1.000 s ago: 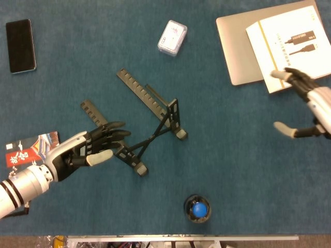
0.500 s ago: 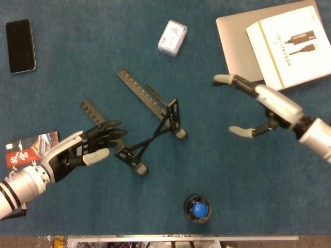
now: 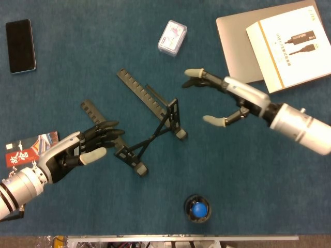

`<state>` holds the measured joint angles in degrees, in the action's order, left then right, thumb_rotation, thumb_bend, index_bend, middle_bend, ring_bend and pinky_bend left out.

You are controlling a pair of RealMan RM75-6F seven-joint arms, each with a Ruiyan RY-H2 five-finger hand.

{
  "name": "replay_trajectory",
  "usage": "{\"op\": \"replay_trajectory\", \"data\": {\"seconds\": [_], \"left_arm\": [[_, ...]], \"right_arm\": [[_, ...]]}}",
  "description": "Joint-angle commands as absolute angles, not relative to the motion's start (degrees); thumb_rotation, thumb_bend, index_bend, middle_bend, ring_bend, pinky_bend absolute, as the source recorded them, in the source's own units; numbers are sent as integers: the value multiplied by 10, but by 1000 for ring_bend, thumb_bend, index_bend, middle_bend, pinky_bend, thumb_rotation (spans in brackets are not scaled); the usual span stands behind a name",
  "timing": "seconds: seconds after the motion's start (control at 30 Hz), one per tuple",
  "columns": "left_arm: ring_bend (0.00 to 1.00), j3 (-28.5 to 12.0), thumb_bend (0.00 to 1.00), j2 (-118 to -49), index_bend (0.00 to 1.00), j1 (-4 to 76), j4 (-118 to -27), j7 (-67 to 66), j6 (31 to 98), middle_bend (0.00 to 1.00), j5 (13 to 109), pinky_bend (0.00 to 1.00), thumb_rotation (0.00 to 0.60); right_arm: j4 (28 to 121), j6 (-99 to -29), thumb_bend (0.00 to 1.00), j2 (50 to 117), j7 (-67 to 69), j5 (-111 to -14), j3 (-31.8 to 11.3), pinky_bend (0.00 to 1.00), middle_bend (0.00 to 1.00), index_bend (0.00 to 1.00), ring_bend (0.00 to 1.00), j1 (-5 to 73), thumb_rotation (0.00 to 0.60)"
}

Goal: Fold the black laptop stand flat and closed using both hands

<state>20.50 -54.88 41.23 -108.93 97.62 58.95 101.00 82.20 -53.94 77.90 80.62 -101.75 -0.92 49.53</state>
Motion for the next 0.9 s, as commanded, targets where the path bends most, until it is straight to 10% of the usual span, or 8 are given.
{"op": "replay_trajectory", "data": {"seconds": [0.03, 0.9], "left_arm": [[49, 204, 251, -549, 45, 411, -1089, 976, 588, 114, 1009, 55, 392], [50, 197, 251, -542, 45, 408, -1099, 965, 574, 114, 1001, 56, 385]], "right_arm": [[797, -548, 298, 802, 852, -1034, 4, 94, 203, 60, 36, 523, 600], [690, -587, 299, 897, 951, -1027, 52, 94, 215, 60, 40, 581, 600]]}}
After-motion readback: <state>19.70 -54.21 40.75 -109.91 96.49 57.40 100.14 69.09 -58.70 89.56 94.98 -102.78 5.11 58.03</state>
